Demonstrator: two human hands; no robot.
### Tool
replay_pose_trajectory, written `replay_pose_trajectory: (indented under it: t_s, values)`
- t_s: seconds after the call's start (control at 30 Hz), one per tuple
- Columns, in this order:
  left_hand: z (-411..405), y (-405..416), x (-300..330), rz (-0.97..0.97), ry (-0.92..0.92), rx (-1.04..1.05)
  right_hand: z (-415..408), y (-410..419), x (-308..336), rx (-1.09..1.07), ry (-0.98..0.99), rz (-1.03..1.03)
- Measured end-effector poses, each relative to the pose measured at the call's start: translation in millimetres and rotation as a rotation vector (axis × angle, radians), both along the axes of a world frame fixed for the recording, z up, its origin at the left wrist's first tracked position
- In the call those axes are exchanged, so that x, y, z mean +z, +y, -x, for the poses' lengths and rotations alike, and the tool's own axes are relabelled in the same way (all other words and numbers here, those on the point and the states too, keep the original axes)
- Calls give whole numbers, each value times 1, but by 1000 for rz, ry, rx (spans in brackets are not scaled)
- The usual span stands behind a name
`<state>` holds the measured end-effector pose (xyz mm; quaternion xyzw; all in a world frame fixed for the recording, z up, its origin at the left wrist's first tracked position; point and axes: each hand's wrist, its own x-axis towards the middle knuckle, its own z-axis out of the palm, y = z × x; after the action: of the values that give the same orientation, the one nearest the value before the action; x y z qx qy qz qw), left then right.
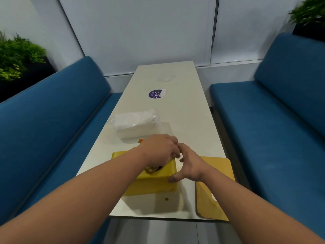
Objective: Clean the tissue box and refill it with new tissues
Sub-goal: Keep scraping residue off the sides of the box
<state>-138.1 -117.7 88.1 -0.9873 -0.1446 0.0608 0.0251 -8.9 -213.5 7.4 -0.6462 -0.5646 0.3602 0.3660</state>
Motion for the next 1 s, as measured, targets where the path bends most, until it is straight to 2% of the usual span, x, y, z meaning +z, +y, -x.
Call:
replay_pose_trajectory:
  t_s: [0.1,0.17,0.27,0.43,0.53,0.73,0.83,1.0]
  values:
    - [-7,7,-3,-102,-13,32,-2,0,-2,0,39,-3]
    - [-5,4,-9,-90,-23,61,-2,-1,-2,1,36,2]
    - [2,-6,-10,-1,-53,102,-1,-2,-3,-8,29,6]
    - [16,-33,-2,153,9,-45,1,-2,-6,-4,33,4]
    - [16,-28,3,226,-2,-45,1,-3,-7,-12,26,-10]
    - [-5,13,4,-49,-47,73,-1,-5,-7,-18,33,-24]
    - [-3,8,2,-34,-40,63,0,-5,-6,-21,33,-20]
    - [13,-21,2,132,-34,-59,-1,-3,-9,-12,25,-2]
